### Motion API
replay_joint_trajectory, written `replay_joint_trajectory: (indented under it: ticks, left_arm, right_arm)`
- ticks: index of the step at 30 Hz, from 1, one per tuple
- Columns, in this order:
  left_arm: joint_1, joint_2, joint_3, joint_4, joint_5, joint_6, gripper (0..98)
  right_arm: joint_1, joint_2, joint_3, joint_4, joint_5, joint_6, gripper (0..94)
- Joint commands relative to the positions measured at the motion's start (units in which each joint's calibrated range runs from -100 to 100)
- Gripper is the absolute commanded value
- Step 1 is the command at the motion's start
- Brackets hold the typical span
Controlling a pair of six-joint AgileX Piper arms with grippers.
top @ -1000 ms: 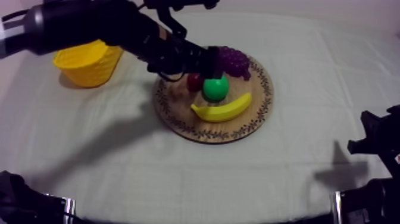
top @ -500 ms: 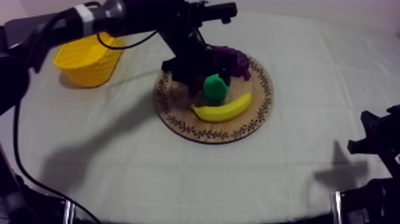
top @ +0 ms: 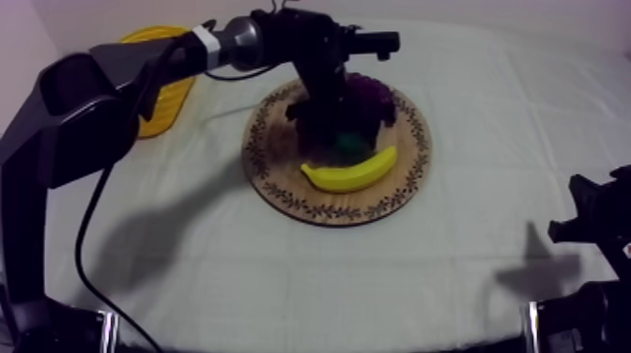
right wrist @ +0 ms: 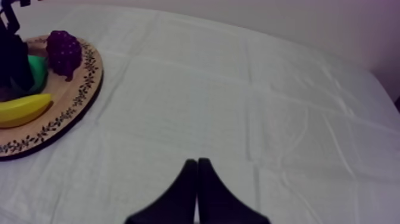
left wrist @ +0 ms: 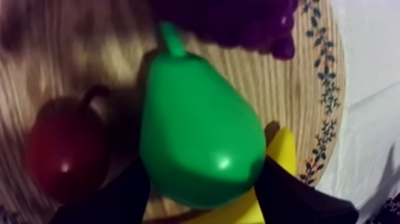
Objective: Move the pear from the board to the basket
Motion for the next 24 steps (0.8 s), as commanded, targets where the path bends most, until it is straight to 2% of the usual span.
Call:
replay_joint_trajectory:
  ticks: [1,10,16,20,24]
  left_arm:
    - [-0.2,0.4,-1.9,-0.35,0.4,-0.1,59.9]
    - [-0.9,-5.7,-0.2,-3.83,1.2,1.3,55.0]
    - [-1.7,-18.6,4.7,-8.06,4.3,4.0,55.2]
    - [-4.1,-27.1,6.9,-10.69,7.9,5.2,55.6]
    - [-7.9,-33.4,9.9,-12.45,9.3,5.1,56.2]
  right_arm:
    - [0.0,0.0,0.0,0.0,0.0,0.0,0.3]
    - [0.0,0.0,0.0,0.0,0.0,0.0,0.3]
    - [0.0,0.0,0.0,0.0,0.0,0.0,0.3]
    - [0.0,0.0,0.0,0.0,0.0,0.0,0.3]
    - [0.0,0.0,0.0,0.0,0.0,0.0,0.3]
